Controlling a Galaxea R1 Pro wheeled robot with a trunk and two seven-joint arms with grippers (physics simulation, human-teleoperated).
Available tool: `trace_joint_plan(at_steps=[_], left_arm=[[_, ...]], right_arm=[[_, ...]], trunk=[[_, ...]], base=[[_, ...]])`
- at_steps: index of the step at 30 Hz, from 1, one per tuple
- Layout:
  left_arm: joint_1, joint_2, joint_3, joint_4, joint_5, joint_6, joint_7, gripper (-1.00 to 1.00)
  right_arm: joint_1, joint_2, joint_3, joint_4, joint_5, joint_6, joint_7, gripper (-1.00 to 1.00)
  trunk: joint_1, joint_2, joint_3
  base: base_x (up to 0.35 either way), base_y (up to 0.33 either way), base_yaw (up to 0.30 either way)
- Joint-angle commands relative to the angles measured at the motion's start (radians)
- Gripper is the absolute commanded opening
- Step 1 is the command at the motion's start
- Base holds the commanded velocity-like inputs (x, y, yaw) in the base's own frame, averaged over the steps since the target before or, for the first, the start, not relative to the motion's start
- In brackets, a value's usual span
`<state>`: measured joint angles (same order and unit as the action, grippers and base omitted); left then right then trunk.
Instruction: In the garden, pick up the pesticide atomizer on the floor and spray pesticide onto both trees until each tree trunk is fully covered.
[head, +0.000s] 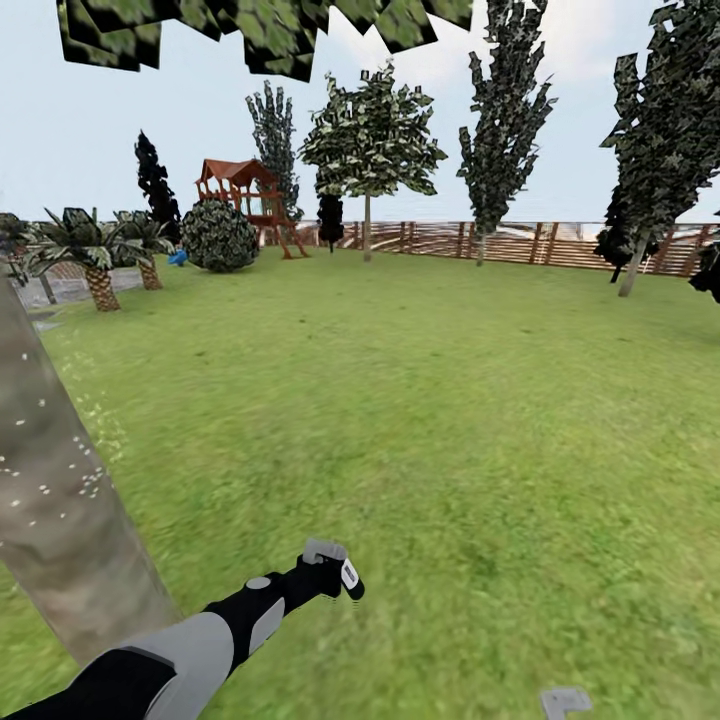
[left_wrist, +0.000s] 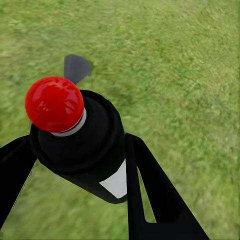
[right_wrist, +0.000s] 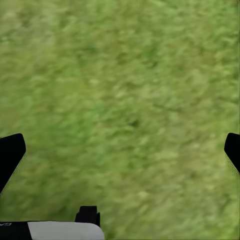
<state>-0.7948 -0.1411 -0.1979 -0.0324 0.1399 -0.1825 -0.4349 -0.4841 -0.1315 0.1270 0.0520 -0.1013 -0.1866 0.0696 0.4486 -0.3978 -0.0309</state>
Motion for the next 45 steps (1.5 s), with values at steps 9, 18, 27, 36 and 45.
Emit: trace_joint_plan(at_steps=[9, 18, 27, 36, 45], left_arm=[[-0.001, 0.000, -0.008, 0.002, 0.011, -0.004, -0.002, -1.00], [-0.001, 0.000, -0.007, 0.002, 0.011, -0.005, -0.002, -1.00], [-0.001, -0.004, -0.007, -0.005, 0.015, -0.006, 0.040, -1.00], [-0.001, -0.005, -0.005, -0.013, 0.015, -0.006, 0.044, -1.00], [-0.001, -0.004, -0.004, -0.014, 0.015, -0.006, 0.044, -1.00]], right_arm=[[-0.001, 0.001, 0.008, 0.005, -0.011, -0.008, 0.006, 1.00], [-0.001, 0.001, 0.008, 0.005, -0.011, -0.007, 0.006, 1.00], [-0.001, 0.032, 0.010, -0.001, -0.013, -0.031, 0.004, 1.00], [0.023, 0.040, 0.009, 0.002, -0.009, -0.092, 0.001, 1.00], [0.030, -0.003, 0.016, -0.004, -0.003, -0.100, -0.108, 1.00]], trunk=[[0.001, -0.002, 0.013], [0.001, -0.002, 0.017], [0.001, -0.002, 0.017], [0.001, -0.002, 0.017], [0.001, -0.002, 0.017]], base=[[0.350, 0.000, 0.000], [0.350, 0.000, 0.000], [0.350, 0.000, 0.000], [0.350, 0.000, 0.000], [0.350, 0.000, 0.000]])
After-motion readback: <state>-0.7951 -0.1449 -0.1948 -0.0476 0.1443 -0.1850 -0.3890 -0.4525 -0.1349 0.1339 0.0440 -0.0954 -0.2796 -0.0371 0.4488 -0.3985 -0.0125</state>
